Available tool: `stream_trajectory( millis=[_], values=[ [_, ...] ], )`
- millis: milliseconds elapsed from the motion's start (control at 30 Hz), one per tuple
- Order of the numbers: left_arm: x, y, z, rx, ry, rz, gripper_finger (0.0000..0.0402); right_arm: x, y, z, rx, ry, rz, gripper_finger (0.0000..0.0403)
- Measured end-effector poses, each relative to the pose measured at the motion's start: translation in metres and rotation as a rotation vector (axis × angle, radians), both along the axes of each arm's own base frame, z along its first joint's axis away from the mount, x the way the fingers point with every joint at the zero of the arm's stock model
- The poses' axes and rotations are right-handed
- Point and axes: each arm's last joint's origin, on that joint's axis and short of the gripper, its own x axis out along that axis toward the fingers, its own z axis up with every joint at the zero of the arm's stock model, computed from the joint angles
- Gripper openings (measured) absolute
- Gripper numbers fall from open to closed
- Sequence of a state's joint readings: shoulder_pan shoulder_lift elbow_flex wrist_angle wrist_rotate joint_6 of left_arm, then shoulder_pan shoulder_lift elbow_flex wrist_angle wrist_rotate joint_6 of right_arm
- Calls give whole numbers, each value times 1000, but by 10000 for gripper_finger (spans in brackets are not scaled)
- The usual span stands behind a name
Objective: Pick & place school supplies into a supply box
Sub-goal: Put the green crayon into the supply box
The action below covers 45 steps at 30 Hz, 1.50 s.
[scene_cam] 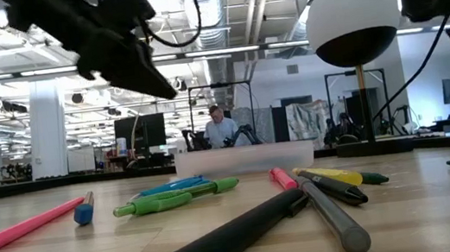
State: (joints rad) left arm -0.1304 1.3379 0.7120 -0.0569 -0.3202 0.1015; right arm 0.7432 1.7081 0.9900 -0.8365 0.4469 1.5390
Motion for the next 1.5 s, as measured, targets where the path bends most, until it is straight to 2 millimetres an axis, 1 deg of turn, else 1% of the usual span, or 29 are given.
stream_trajectory(
  millis=[167,300,500,767,833,933,1100,1300,1500],
  values=[
    [-13,-12,0,-50,70,4,119,4,4,2,40,-30,3,123],
    [-19,-19,-4,-85,115,18,119,7,7,2,82,-46,2,123],
    [-22,-31,-5,-111,127,-2,119,7,6,2,80,-43,2,123],
    [-26,-45,-5,-128,129,-37,119,6,6,-12,74,21,-2,123],
    [-27,-46,-5,-134,129,-36,119,9,9,-17,92,28,-1,123],
    [-27,-47,-6,-139,132,-35,119,8,10,-27,99,90,-2,123],
    [-28,-47,-6,-149,134,-26,119,8,12,-34,122,144,-3,123],
    [-28,-47,-6,-157,133,-18,119,6,10,-26,183,186,15,123],
    [-28,-47,-6,-168,131,-8,119,7,1,-20,306,328,46,123]
  ],
)
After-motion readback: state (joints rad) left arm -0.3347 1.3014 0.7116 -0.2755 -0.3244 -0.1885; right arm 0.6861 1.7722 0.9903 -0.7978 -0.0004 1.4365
